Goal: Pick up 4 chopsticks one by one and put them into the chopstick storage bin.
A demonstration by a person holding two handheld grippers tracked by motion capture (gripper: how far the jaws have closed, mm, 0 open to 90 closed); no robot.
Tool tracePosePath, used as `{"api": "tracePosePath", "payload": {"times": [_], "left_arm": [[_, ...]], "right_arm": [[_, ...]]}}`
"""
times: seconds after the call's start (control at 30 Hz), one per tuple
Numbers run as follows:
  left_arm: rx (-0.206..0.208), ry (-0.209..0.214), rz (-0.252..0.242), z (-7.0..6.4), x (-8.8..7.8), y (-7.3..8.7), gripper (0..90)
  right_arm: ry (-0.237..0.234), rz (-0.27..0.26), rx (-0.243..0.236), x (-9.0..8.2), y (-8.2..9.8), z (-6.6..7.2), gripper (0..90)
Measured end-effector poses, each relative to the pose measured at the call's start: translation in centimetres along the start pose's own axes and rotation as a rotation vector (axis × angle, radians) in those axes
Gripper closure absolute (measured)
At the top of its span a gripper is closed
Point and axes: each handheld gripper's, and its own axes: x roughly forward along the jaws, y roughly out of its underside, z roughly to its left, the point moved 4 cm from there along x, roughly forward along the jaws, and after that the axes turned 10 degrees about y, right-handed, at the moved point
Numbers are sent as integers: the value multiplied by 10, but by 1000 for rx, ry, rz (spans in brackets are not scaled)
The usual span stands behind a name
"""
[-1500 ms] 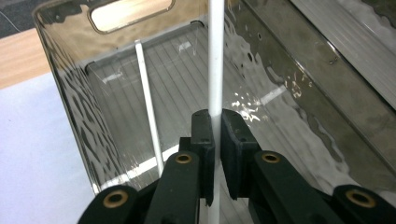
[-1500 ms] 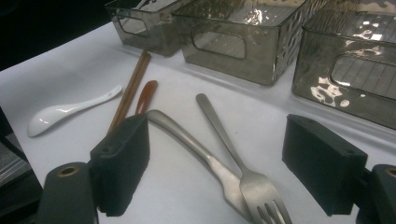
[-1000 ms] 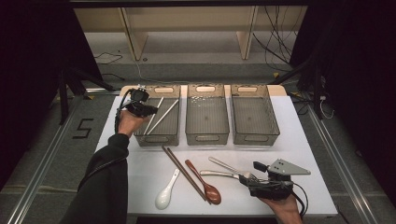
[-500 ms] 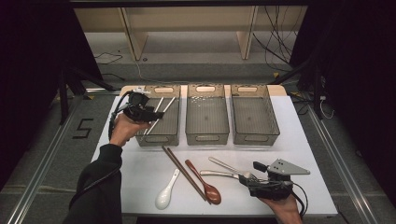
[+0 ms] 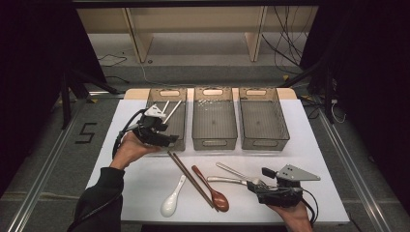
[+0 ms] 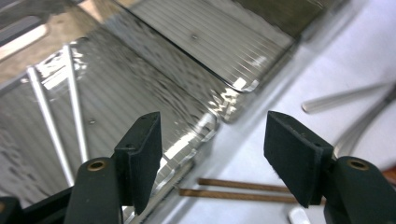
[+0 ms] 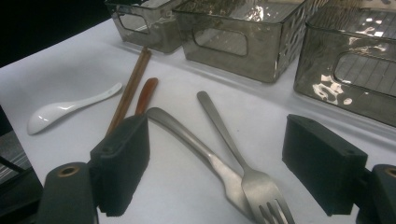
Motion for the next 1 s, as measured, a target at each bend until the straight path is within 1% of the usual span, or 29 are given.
{"api": "tracePosePath", "payload": {"times": [0.03, 0.13, 0.27, 0.37, 0.43, 0.5, 0.57, 0.67, 0.7, 0.77, 0.8, 0.93, 1.0], "left_arm": [[9, 4, 10, -3, 1, 1, 364], [35, 33, 29, -12, 6, 5, 358], [67, 56, 55, -21, 13, 8, 349], [104, 82, 78, -29, 19, 10, 369], [119, 94, 94, -32, 23, 12, 410], [128, 104, 105, -34, 29, 14, 470], [130, 113, 116, -35, 35, 16, 547], [146, 122, 144, -37, 43, 20, 667], [152, 125, 147, -37, 45, 22, 704], [147, 123, 147, -37, 50, 24, 774], [137, 125, 144, -36, 53, 25, 808], [131, 115, 163, -31, 62, 31, 886], [127, 113, 173, -29, 67, 35, 888]], "right_arm": [[0, 0, 0, 0, 0, 0, 239], [0, -1, -1, 0, 0, 0, 239], [-1, 0, -1, 0, 0, 0, 239], [-1, -1, -1, 0, 0, 0, 239], [-1, -1, -1, 0, 0, 0, 239], [-1, -1, -1, 0, 0, 0, 239], [-1, -1, -1, 0, 0, 0, 239], [-1, -3, 0, -1, 0, 0, 239], [-2, -3, 0, -1, 0, 0, 239], [-2, -2, 0, -1, 0, 0, 239], [-2, -2, 0, -1, 0, 0, 239], [-2, -1, -1, 0, 0, 0, 239], [-3, -2, 0, 0, 0, 0, 239]]}}
